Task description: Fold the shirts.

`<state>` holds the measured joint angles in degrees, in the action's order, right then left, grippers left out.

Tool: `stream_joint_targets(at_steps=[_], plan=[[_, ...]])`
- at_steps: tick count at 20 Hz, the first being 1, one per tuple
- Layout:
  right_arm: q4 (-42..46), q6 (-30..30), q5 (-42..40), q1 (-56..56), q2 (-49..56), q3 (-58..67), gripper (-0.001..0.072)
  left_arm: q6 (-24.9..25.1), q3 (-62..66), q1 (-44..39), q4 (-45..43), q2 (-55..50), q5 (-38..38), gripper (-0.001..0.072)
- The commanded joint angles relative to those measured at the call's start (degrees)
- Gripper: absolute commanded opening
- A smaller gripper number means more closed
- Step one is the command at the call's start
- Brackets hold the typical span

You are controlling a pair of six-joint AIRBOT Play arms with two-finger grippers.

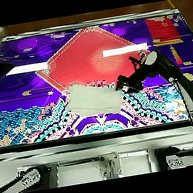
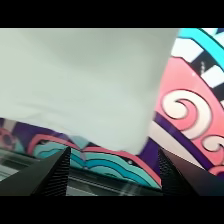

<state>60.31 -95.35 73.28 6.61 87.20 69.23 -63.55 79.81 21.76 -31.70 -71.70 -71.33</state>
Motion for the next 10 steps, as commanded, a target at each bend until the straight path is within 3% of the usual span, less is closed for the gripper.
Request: stream_joint_targets(at_steps=[1, 3, 6, 8, 9, 10], plan=[[2.3, -1.4, -2.6, -2.6, -0.6, -7.4, 0.066, 0.1, 0.0, 0.0, -0.1, 0.0, -1.8, 0.0038], [-6.5, 1.4, -10.3, -2.4, 0.7, -11.3, 0.066, 0.0, 0.0, 0.0, -0.1, 0.0, -2.9, 0.0038], [-17.7, 9.5, -11.3, -2.5, 5.5, -11.9, 0.066, -0.2, 0.0, -0.3, 0.0, 0.1, -2.9, 0.0038], [-23.9, 11.5, -12.1, -2.4, 8.2, -11.8, 0.0658, -0.2, 0.0, -1.5, 0.0, 0.1, -2.9, 0.0038], [-26.0, 11.5, -12.1, -2.5, 9.2, -11.8, 0.0641, -0.1, 0.0, -2.4, 0.0, 0.1, -2.8, 0.0038], [-27.2, 11.6, -12.3, -2.5, 9.9, -11.8, 0.0565, -0.1, 0.0, -3.2, 0.0, 0.1, -2.4, 0.0038]])
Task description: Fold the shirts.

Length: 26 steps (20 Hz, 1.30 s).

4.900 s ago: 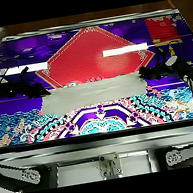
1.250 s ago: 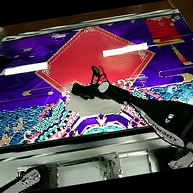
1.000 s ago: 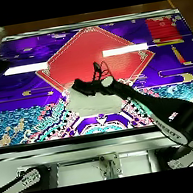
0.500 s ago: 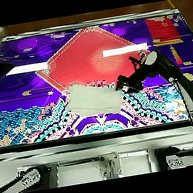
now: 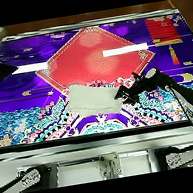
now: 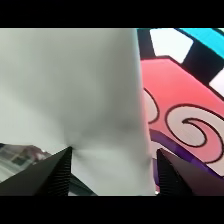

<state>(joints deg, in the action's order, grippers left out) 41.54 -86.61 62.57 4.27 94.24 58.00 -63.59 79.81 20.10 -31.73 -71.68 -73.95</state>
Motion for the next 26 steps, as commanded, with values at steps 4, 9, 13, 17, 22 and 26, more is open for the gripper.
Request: stream_joint_targets(at_steps=[4, 9, 13, 17, 22, 26], plan=[[-8.1, 5.7, -2.0, -0.2, 3.2, -0.5, 0.0197, -0.1, 0.0, -4.8, 0.0, 0.0, 3.0, 0.0038], [-9.3, 18.2, -0.8, -2.4, 2.9, 6.4, 0.0064, -0.1, 0.0, -9.2, 0.0, 0.0, 5.0, 0.0038], [-9.3, 17.1, -5.0, -13.3, 2.9, 17.9, 0.0064, -0.1, 0.0, -14.6, 0.0, 0.0, 4.9, 0.0038], [-6.6, 13.0, -2.7, -30.1, 2.9, 23.7, 0.0064, -0.4, -0.4, -20.2, -0.1, 0.0, 4.9, 0.0038], [5.4, 9.1, 9.9, -51.8, 2.7, 24.0, 0.0064, -2.7, -2.8, -25.6, -0.1, 0.0, 5.4, 0.0038], [16.8, 2.5, 18.3, -60.6, 2.0, 21.1, 0.0063, -3.1, -4.5, -29.2, -0.1, 0.0, 9.2, 0.0038]])
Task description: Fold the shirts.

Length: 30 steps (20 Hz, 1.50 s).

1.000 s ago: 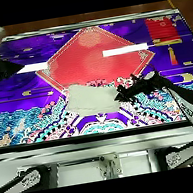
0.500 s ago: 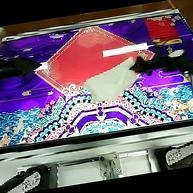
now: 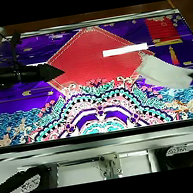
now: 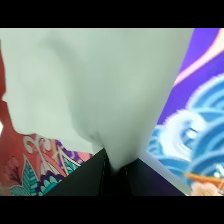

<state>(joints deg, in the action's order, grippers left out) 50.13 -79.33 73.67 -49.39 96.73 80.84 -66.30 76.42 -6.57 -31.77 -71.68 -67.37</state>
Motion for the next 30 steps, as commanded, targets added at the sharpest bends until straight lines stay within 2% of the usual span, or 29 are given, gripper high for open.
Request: stream_joint_targets(at_steps=[1, 7, 11, 16, 19, 22, 23, 25, 26, 30], plan=[[8.3, -5.0, 7.4, -7.7, -1.7, -4.9, 0.0063, -0.4, -1.6, -3.2, 0.0, 0.0, 4.1, 0.0038], [10.2, -8.7, -3.5, -8.0, -17.1, -30.4, 0.0064, -0.4, -2.2, -4.2, 0.0, 0.0, 5.7, 0.0038], [13.4, -12.2, -7.2, -8.0, -28.2, -42.9, 0.0063, -0.4, -2.2, -4.2, 0.0, 0.0, 5.7, 0.0038], [22.7, -22.7, -10.2, -8.0, -39.0, -50.4, 0.0064, -0.4, -2.2, -4.2, 0.0, 0.0, 5.7, 0.0038], [26.9, -26.8, -10.6, -8.0, -40.9, -51.8, 0.0064, -0.4, -2.2, -4.2, 0.0, 0.0, 5.7, 0.0038], [27.1, -31.1, -10.7, -8.0, -40.9, -52.6, 0.0071, -0.4, -2.2, -4.2, 0.0, 0.0, 5.7, 0.0038], [28.0, -32.5, -11.1, -8.0, -40.9, -52.6, 0.0134, -0.4, -2.2, -4.2, 0.0, 0.0, 5.7, 0.0038], [30.8, -32.0, -8.7, -8.0, -40.9, -52.3, 0.052, -0.2, -2.2, -4.2, 0.0, 0.0, 5.7, 0.0038], [32.7, -31.5, -6.7, -8.0, -40.9, -51.5, 0.0586, -0.1, -2.2, -4.2, 0.0, 0.0, 5.7, 0.0039], [43.8, -31.4, 2.4, -8.0, -40.9, -41.8, 0.0587, 0.7, -2.2, -4.2, 0.0, 0.0, 5.7, 0.0038]])
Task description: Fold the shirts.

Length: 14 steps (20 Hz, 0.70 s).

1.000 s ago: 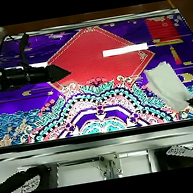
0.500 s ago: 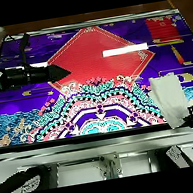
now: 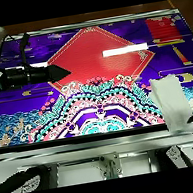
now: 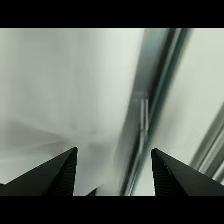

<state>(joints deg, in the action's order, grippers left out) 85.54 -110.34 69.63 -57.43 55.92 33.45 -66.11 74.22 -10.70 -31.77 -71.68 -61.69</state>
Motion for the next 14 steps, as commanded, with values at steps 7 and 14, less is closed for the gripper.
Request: stream_joint_targets(at_steps=[7, 14], plan=[[-9.6, 4.9, -23.7, 8.9, -0.1, 35.5, 0.0504, -1.7, 0.0, -1.3, -8.3, 0.0, 4.6, 0.0035], [-17.6, 27.5, -17.4, 56.4, 13.4, 36.9, 0.0526, -27.1, 2.4, -9.6, -49.9, -6.5, -8.0, 0.0107]])
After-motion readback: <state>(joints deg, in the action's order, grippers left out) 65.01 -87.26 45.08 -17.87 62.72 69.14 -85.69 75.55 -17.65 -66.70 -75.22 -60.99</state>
